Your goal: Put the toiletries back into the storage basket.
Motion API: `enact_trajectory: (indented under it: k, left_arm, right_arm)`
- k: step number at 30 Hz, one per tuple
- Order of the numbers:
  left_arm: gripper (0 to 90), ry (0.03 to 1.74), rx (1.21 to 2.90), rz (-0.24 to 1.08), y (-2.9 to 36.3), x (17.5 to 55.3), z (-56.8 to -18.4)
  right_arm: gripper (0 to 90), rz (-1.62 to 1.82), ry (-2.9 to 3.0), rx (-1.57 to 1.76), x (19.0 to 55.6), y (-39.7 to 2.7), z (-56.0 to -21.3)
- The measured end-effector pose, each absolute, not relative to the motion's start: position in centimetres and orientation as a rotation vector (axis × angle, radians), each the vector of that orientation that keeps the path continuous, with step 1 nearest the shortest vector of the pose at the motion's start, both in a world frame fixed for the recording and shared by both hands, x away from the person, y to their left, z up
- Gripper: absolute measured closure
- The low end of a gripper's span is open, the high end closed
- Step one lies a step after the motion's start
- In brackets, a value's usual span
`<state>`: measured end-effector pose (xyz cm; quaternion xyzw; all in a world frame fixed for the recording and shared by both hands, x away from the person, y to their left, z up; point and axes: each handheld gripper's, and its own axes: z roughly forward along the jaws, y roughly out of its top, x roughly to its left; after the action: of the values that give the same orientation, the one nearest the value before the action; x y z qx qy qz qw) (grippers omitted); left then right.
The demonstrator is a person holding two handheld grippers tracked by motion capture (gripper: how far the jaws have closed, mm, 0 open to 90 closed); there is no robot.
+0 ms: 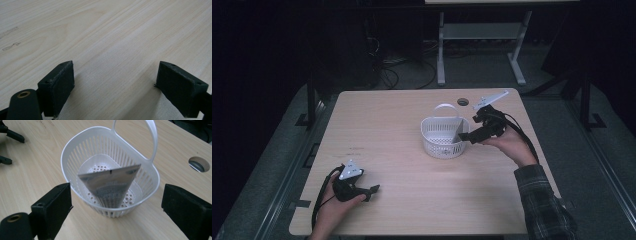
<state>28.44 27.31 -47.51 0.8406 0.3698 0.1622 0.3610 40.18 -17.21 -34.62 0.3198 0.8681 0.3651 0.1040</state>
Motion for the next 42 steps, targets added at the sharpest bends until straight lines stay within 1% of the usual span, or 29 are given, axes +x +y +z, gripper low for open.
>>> enact_trajectory:
  k: [19,42]
  left_arm:
    - [13.8,0.955,2.164,0.416,27.3,28.4,-47.5]
    - [13.8,0.954,2.162,0.418,27.3,28.4,-47.5]
  right_arm:
    - [9.3,1.112,2.491,1.028,36.7,-20.9,-36.8]
    - [9.6,1.133,2.435,1.144,32.7,-24.0,-41.5]
